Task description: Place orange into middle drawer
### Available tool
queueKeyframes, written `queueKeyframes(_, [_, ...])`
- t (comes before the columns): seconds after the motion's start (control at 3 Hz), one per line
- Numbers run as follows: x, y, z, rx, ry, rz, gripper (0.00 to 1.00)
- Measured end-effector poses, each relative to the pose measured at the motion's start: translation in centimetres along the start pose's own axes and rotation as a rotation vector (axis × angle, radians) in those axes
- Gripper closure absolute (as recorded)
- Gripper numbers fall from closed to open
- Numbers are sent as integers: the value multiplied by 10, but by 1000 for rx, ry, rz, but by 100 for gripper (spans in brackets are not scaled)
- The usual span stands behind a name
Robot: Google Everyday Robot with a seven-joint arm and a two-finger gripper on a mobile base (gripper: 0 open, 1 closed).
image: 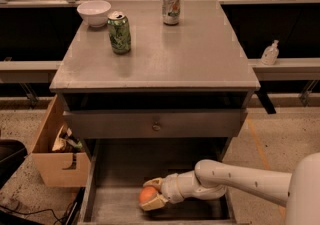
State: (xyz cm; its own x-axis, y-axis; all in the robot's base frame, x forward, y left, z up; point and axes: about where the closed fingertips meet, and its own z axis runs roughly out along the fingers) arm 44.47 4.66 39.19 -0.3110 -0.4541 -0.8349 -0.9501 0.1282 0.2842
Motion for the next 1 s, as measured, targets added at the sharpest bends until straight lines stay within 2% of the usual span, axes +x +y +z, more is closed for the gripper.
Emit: queueKeyframes(1.0, [-1,3,4,-11,-2,-1,30])
